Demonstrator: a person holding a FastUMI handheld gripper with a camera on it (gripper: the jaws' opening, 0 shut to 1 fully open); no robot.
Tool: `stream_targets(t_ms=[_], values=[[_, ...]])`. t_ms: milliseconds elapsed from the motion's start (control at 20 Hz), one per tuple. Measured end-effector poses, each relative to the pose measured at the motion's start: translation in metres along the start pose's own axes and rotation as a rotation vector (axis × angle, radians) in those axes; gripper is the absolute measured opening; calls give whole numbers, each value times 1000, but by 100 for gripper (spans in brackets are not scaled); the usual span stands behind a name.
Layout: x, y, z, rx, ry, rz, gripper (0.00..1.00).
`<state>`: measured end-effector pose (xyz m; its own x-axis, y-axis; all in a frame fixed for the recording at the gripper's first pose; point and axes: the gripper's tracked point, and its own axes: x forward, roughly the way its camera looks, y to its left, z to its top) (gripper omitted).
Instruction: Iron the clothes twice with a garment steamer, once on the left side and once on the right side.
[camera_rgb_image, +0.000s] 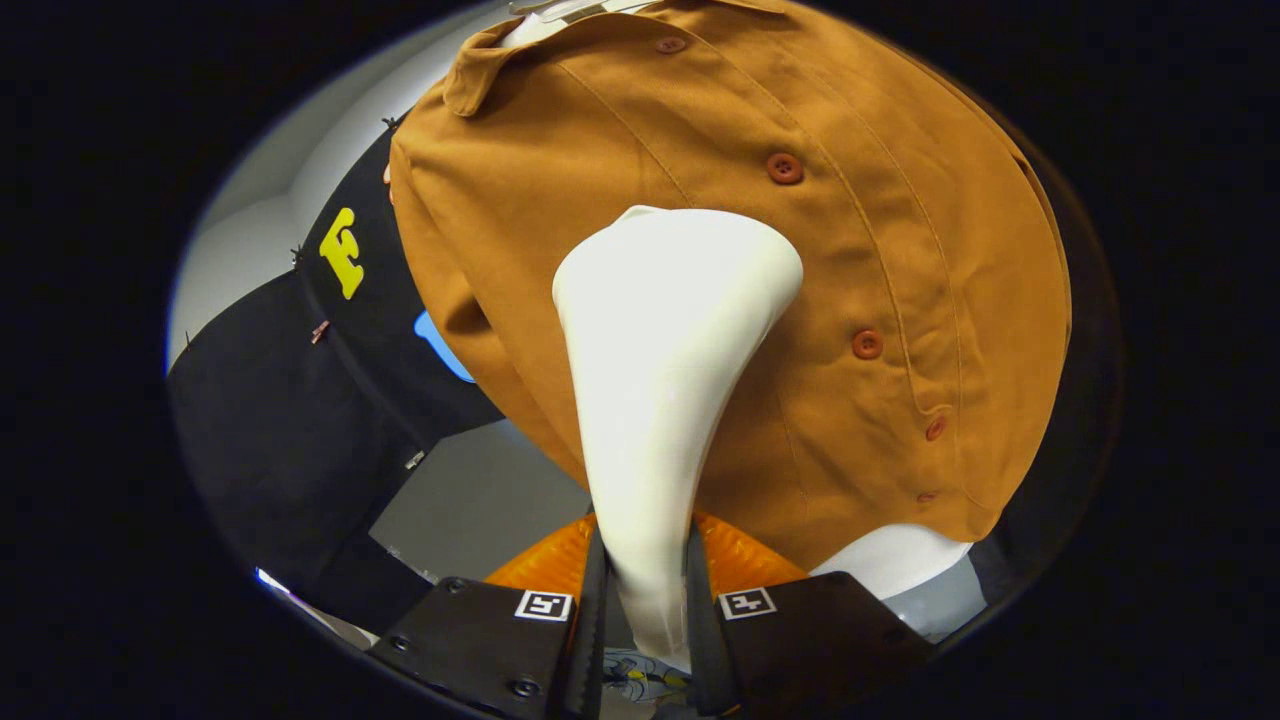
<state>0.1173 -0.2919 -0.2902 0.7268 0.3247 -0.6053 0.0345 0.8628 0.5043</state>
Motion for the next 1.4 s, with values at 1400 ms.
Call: stream_targets(t_ms=[1400], values=[[-135,-67,128,-127,-327,-208,39]])
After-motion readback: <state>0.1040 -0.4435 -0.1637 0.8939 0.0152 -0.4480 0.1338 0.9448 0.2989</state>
